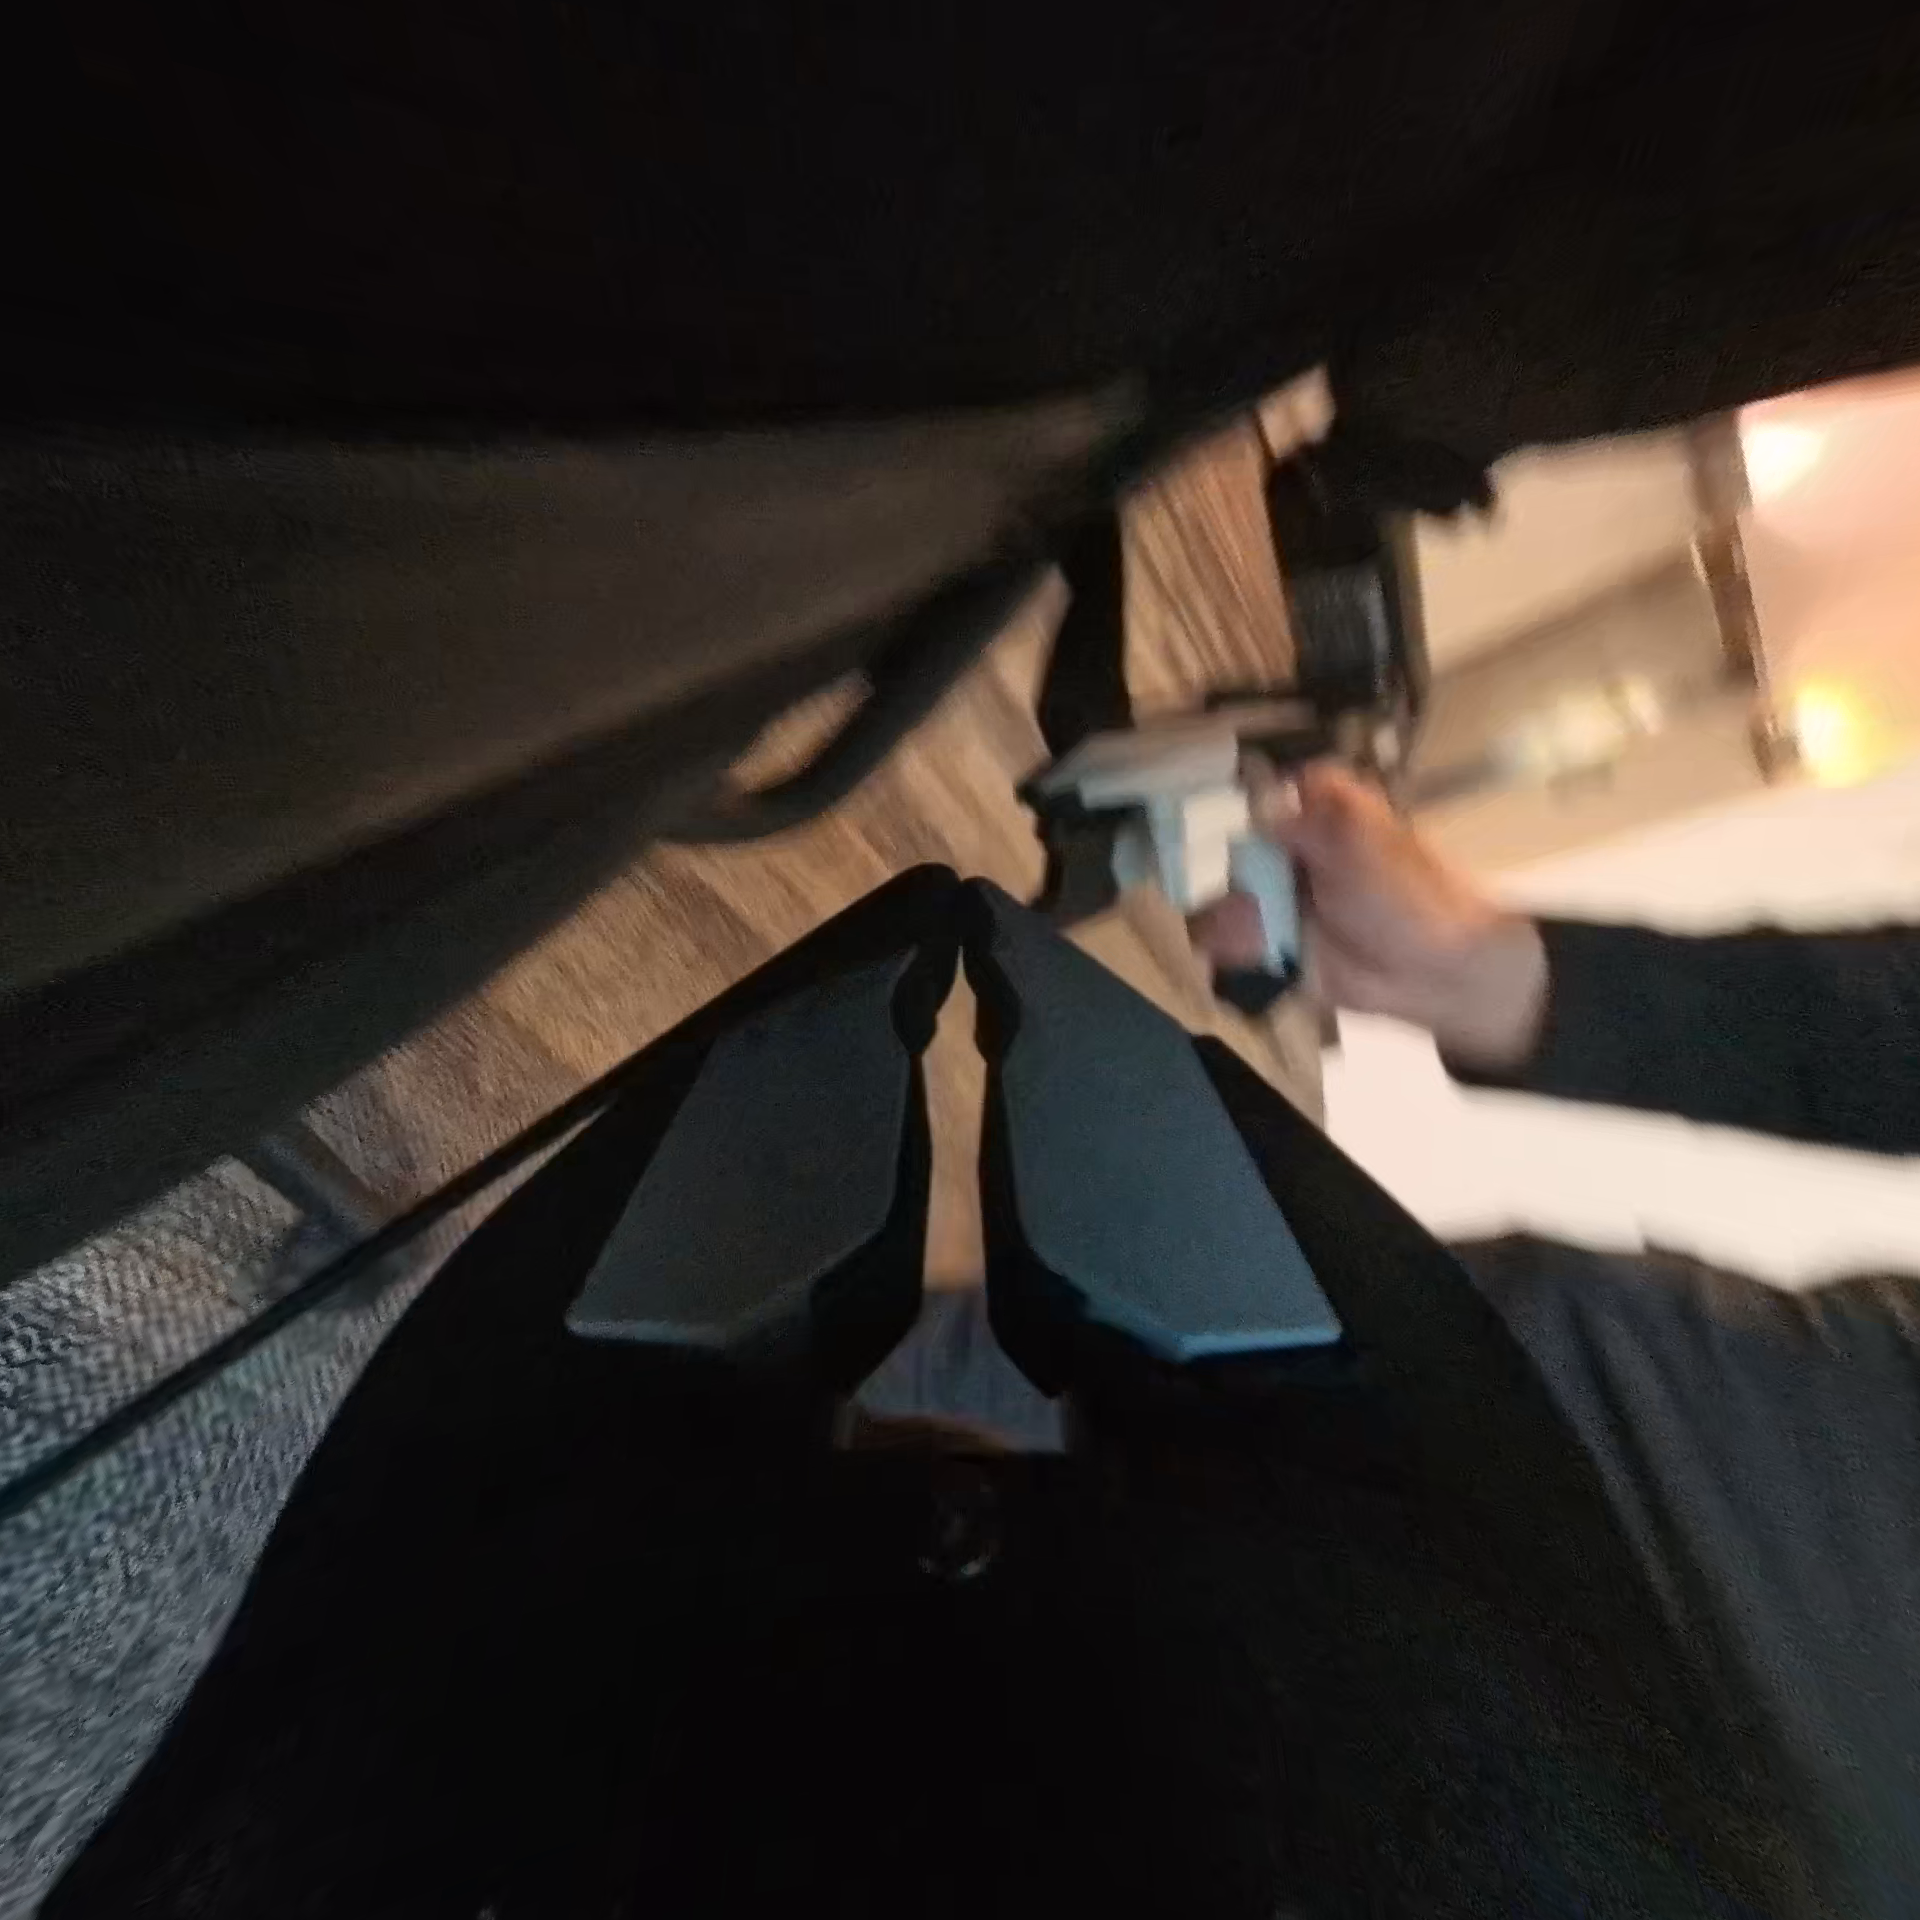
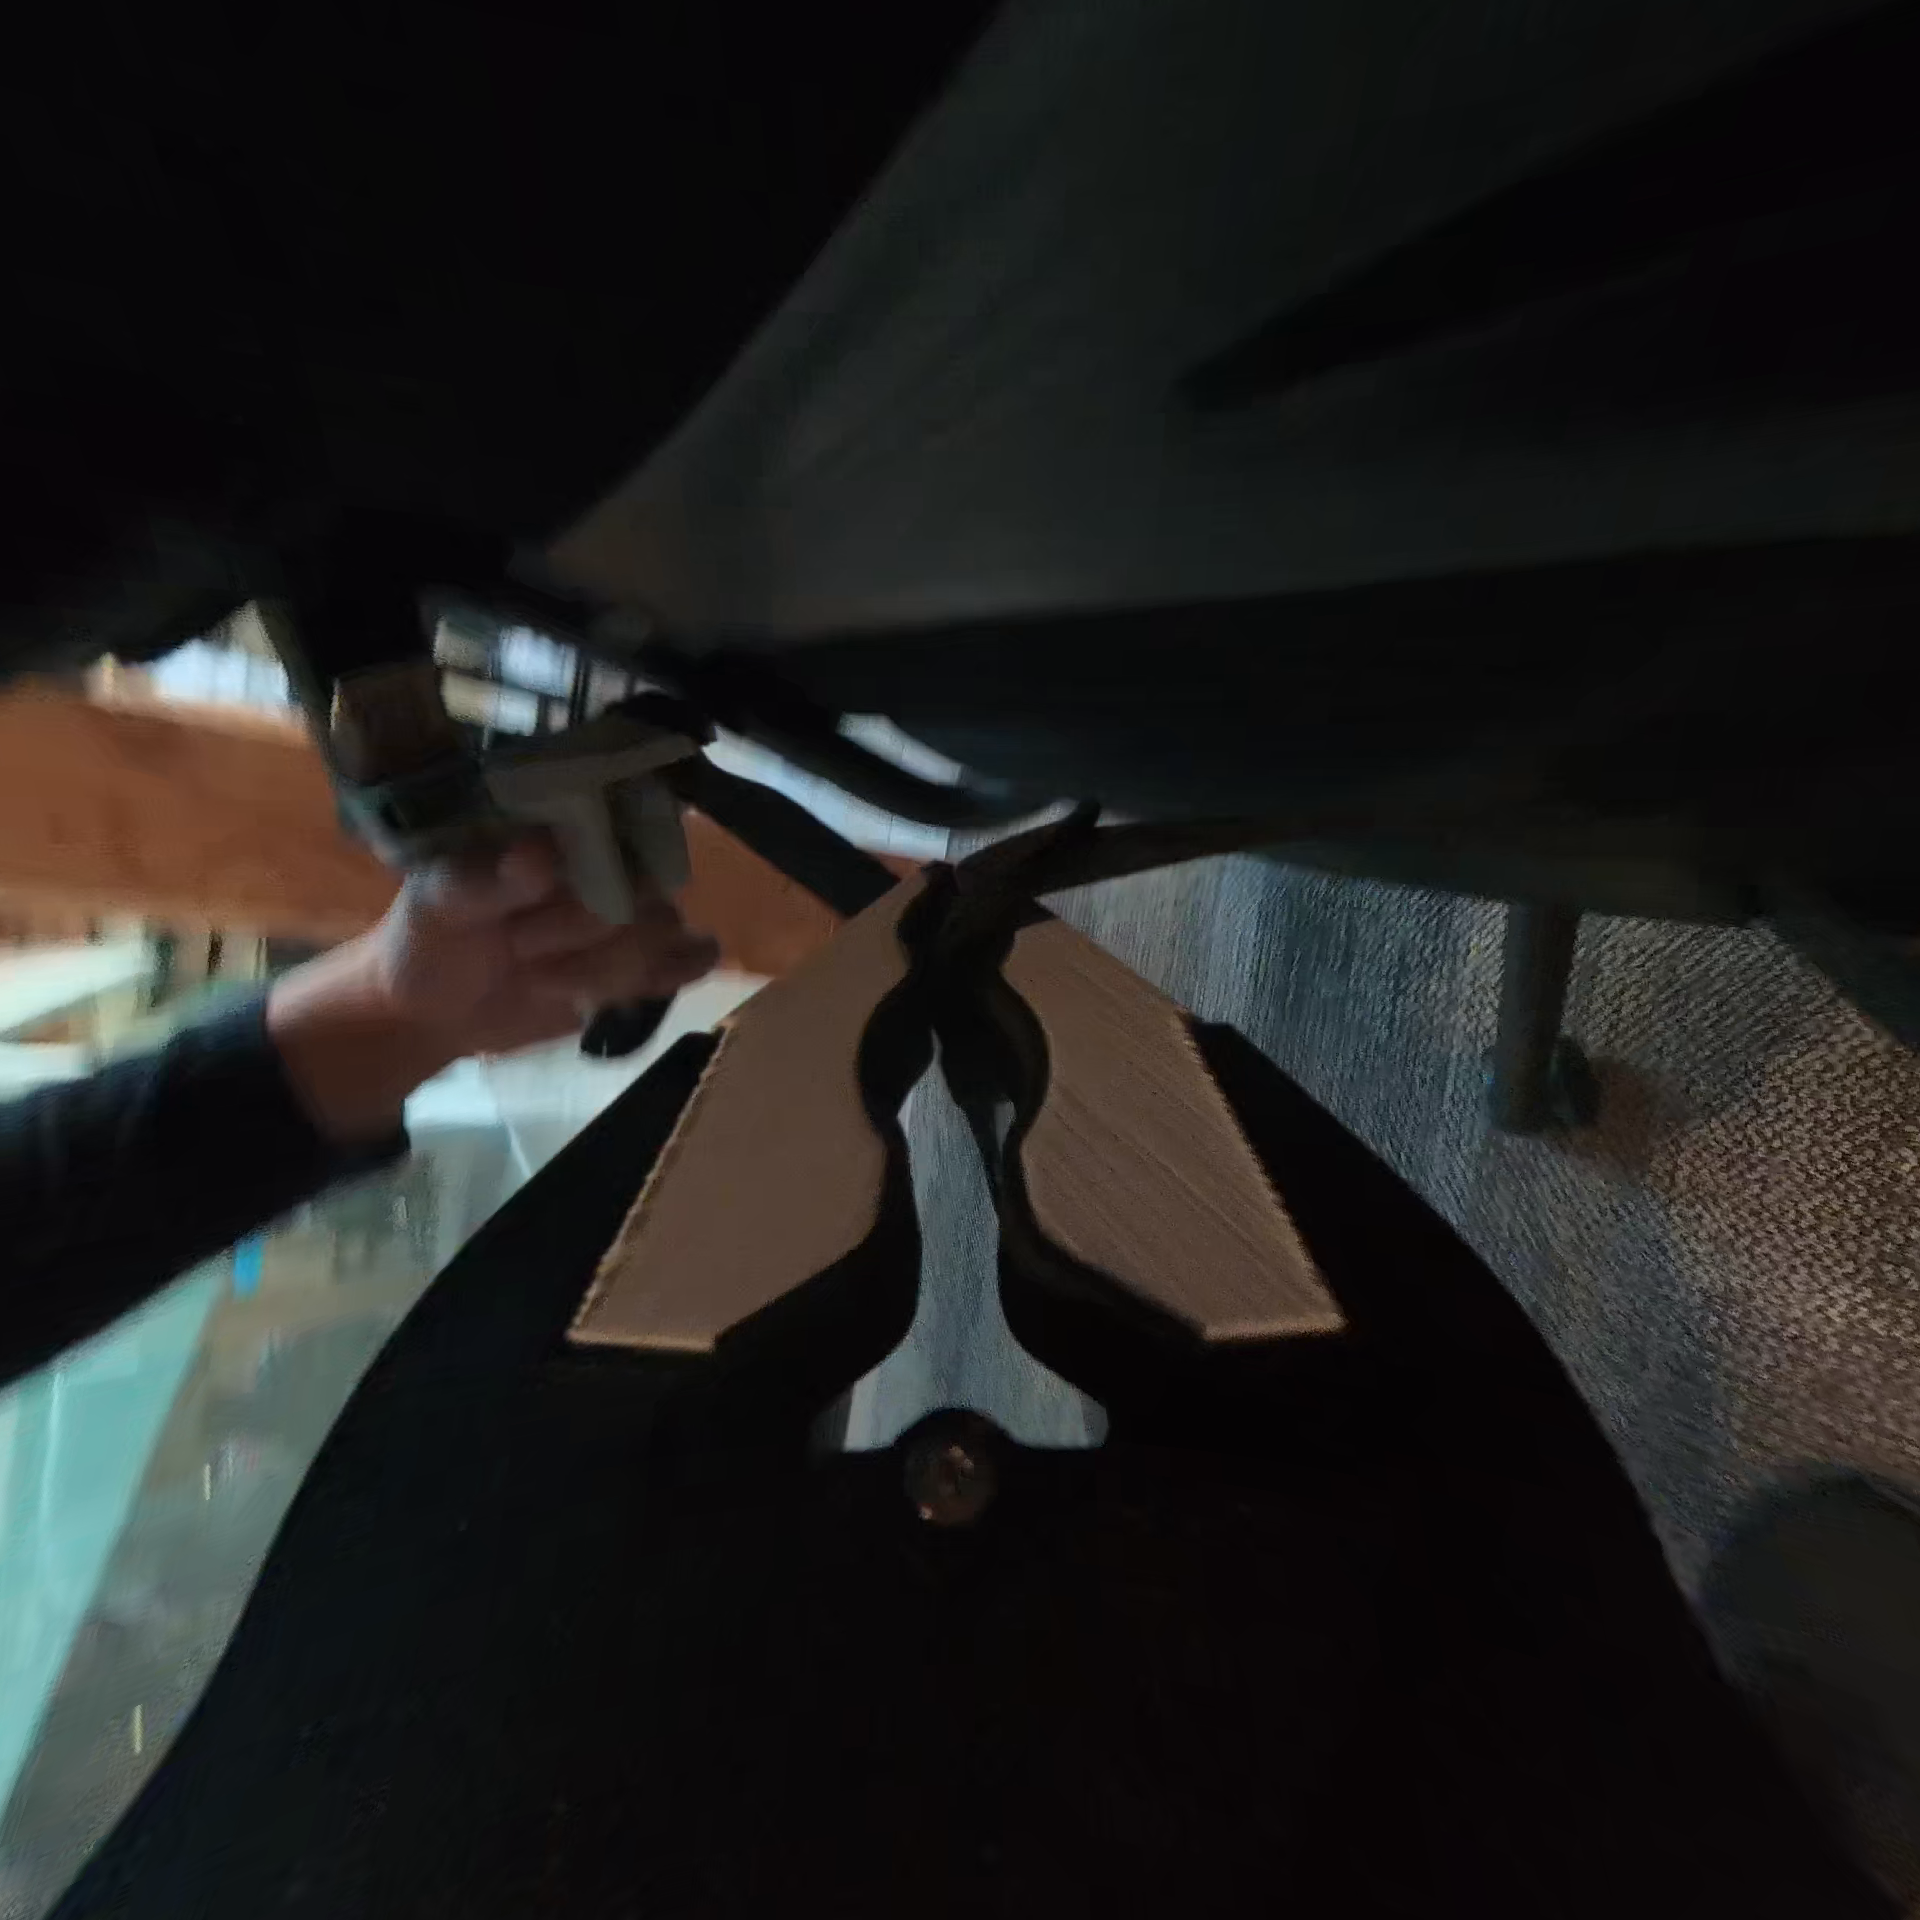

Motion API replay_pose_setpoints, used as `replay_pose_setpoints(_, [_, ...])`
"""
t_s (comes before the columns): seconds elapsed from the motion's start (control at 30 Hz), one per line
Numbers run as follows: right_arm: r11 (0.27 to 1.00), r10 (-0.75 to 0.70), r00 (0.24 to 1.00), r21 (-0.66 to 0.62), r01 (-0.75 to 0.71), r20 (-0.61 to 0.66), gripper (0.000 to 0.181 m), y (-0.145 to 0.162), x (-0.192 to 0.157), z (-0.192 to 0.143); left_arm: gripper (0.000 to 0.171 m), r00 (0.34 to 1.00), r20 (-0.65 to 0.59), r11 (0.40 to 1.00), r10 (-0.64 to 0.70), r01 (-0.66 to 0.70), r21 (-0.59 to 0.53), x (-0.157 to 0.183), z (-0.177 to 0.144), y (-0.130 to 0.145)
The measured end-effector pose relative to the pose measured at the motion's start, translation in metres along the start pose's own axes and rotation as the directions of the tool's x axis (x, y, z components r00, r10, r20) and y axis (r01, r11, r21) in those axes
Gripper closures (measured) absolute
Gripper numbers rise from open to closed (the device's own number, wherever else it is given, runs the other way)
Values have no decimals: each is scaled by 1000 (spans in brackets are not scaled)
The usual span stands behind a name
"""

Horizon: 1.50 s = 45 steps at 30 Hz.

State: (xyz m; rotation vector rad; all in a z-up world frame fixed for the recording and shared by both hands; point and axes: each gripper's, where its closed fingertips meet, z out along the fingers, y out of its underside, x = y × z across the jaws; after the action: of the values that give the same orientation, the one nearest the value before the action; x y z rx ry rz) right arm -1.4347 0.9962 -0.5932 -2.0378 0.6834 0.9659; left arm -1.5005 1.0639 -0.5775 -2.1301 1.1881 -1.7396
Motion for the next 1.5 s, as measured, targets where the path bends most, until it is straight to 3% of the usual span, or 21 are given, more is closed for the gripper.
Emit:
replay_pose_setpoints(0.03, [996, 63, 998, 65, -62, -8, 181, -13, 7, 0, 171, 996, 61, 993, -63, 57, 104, -16, -1, -16])
replay_pose_setpoints(0.1, [961, 195, 980, 192, -196, 25, 181, -39, 19, -4, 171, 990, 34, 962, -140, 128, 241, -23, -4, -36])
replay_pose_setpoints(0.23, [963, 161, 987, 222, -151, -24, 181, -61, 29, -2, 171, 977, 2, 902, -215, 198, 384, -30, -1, -50])
replay_pose_setpoints(0.33, [967, 154, 988, 209, -146, -23, 180, -65, 30, 0, 171, 973, -59, 866, -224, 226, 446, -33, -2, -56])
replay_pose_setpoints(0.5, [903, 276, 941, 284, -323, 194, 181, -68, 24, -14, 171, 949, -170, 806, -266, 316, 500, -19, -7, -53])
replay_pose_setpoints(0.57, [913, 258, 942, 266, -310, 215, 181, -62, 21, -24, 171, 943, -241, 758, -227, 327, 564, -5, -27, -52])
replay_pose_setpoints(0.67, [957, 195, 964, 178, -227, 179, 181, -37, 16, -39, 171, 956, -187, 800, -225, 291, 524, 4, -40, -18])
replay_pose_setpoints(0.77, [965, 151, 950, 166, -201, 275, 181, -32, -2, -66, 171, 951, -230, 856, -209, 292, 427, 33, -44, 13])
replay_pose_setpoints(0.97, [987, 3, 842, 132, -89, 539, 181, -33, -56, -94, 171, 962, -266, 919, -62, 159, 361, 94, -56, 5])
replay_pose_setpoints(1.07, [996, -81, 818, 76, 45, 570, 181, -25, -79, -93, 171, 969, -212, 970, 130, -79, 231, 128, -39, 4])
replay_pose_setpoints(1.13, [993, -107, 837, 100, 63, 536, 181, -32, -81, -100, 171, 960, -172, 961, 220, -183, 208, 143, -36, -9])
replay_pose_setpoints(1.23, [986, -127, 831, 159, 47, 541, 181, -46, -93, -127, 171, 958, -141, 927, 251, -196, 320, 159, -57, -50])
replay_pose_setpoints(1.3, [984, -153, 823, 158, 78, 547, 181, -46, -109, -131, 171, 956, -76, 909, 284, -244, 339, 163, -63, -68])
replay_pose_setpoints(1.37, [984, -170, 820, 140, 110, 547, 181, -44, -123, -123, 171, 965, -40, 907, 259, -228, 353, 166, -55, -82])
replay_pose_setpoints(1.5, [974, -225, 859, 107, 197, 461, 181, -48, -127, -88, 171, 978, 173, 923, 114, -168, 346, 124, -14, -95])
